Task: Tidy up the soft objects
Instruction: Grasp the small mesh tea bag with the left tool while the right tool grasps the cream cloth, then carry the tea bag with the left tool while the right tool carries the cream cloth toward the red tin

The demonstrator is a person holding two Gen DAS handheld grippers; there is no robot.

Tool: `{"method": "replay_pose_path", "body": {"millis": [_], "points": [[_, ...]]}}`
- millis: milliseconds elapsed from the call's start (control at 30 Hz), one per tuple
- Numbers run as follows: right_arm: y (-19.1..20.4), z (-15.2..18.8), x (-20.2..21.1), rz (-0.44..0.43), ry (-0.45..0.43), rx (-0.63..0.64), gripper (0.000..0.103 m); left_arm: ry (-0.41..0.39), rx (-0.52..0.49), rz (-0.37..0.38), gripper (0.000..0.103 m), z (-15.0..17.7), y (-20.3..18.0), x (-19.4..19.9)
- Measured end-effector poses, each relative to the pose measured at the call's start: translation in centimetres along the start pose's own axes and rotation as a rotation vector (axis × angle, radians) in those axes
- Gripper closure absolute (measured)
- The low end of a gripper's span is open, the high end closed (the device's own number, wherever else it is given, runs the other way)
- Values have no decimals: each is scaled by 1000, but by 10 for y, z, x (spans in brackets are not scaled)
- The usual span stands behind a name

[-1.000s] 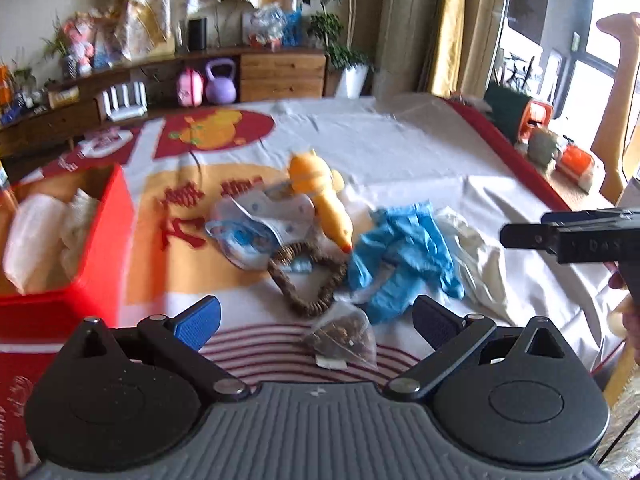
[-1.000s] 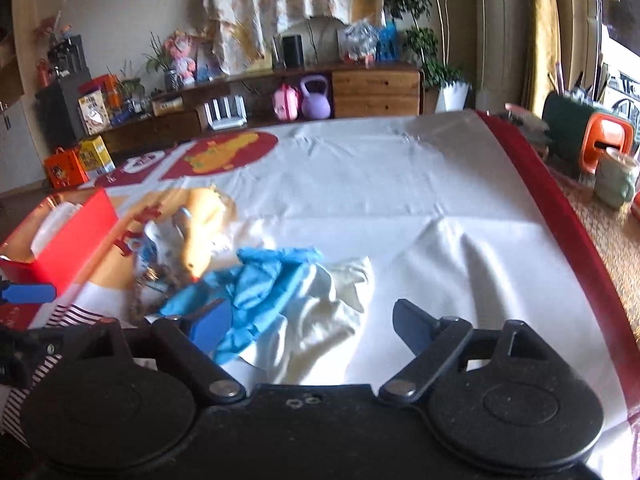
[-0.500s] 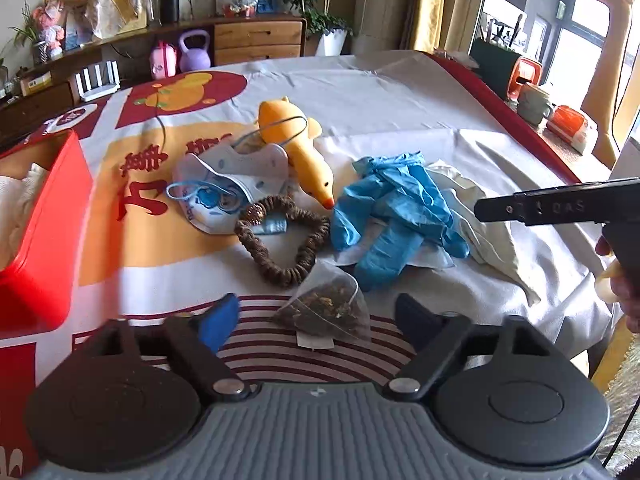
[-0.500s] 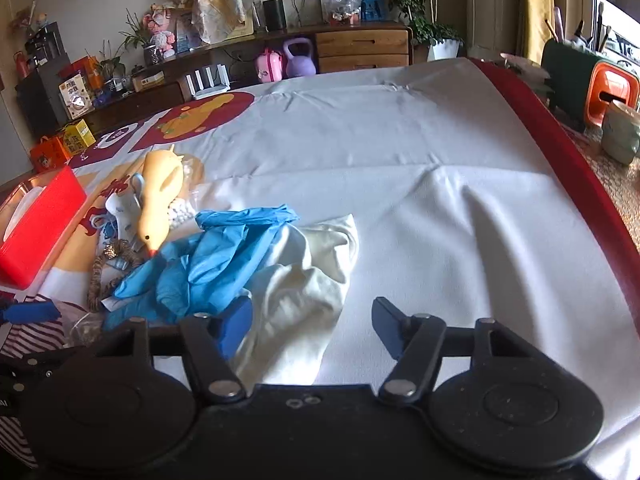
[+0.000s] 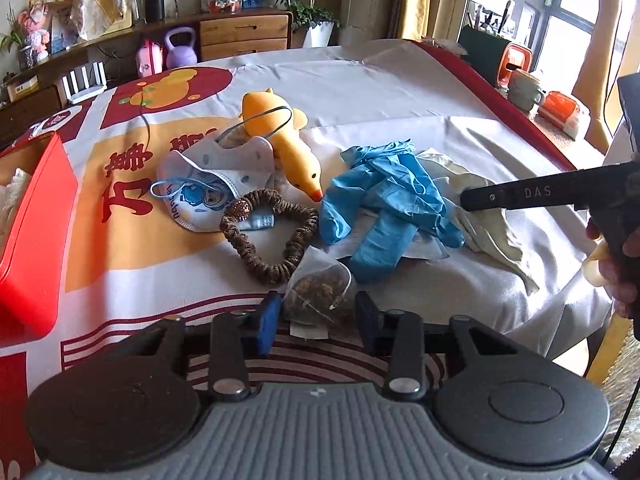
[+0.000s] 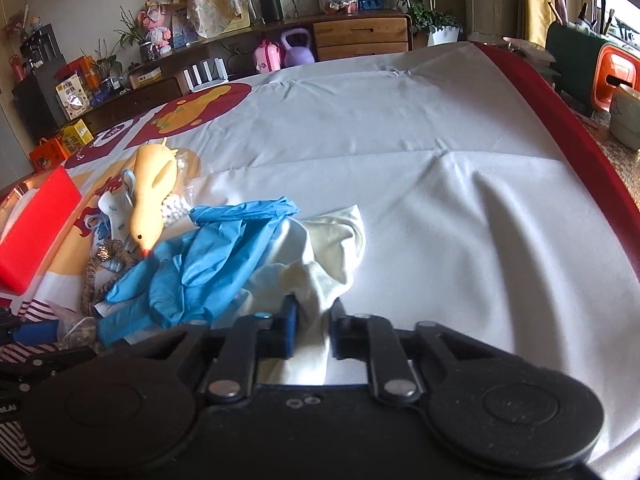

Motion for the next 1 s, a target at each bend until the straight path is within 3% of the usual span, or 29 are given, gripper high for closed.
{"method": "replay_pose_path", "body": {"millis": [100, 333, 1000], "points": [[2, 0, 5, -9, -12, -2, 98, -5, 0, 6, 70, 0, 0, 1], [9, -5, 29, -12, -72, 11, 100, -17, 13, 10, 79, -2, 3, 6], [39, -49, 102, -84, -251, 70, 100, -91, 85, -1, 80, -15, 20, 41]]}}
Point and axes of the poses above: each gripper's, at about its wrist camera, not at the fingertips, and x roughly against the way its jaws point, y to its left, z to its underside, the point moved 3 cm from there along -x, roughly the way its jaws point, and after that the axes turned 1 degree about -x, right-handed, at the moved point
